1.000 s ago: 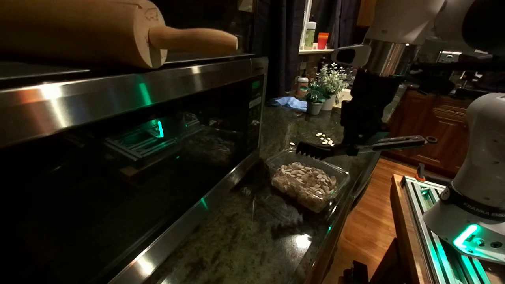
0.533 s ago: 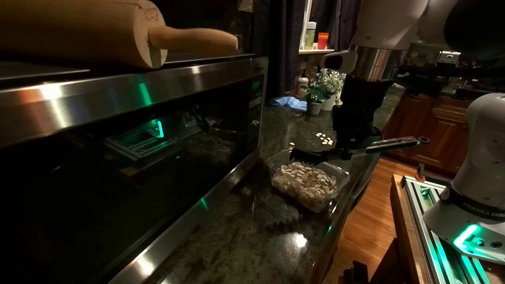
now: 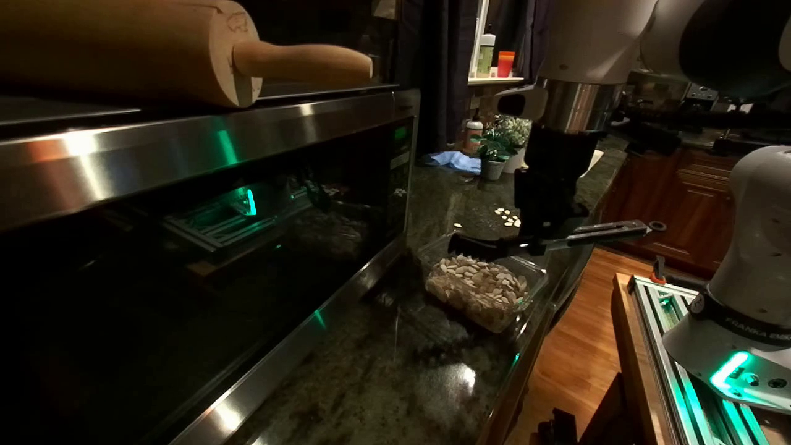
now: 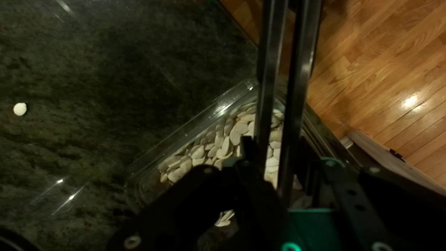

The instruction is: Use the tongs to pick up a bean and put it inside the container

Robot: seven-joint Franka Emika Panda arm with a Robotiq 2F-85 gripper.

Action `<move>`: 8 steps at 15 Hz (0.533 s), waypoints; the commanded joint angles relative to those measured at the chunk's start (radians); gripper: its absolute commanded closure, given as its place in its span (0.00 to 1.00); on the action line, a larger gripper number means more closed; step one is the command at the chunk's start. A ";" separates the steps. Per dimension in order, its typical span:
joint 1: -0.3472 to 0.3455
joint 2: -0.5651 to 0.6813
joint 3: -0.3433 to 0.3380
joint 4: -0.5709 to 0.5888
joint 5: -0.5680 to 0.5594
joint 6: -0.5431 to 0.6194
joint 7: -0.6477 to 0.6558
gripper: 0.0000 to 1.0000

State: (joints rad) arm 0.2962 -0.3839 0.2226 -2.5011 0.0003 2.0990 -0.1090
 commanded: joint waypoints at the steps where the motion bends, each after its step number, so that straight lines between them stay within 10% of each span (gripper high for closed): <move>1: -0.004 0.014 0.000 0.010 -0.009 0.013 -0.021 0.81; 2: -0.004 0.015 0.000 0.010 -0.011 0.014 -0.024 0.95; 8: -0.008 0.018 -0.002 0.012 -0.010 0.014 -0.024 0.93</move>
State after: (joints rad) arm 0.2947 -0.3729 0.2226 -2.4942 -0.0021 2.0990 -0.1204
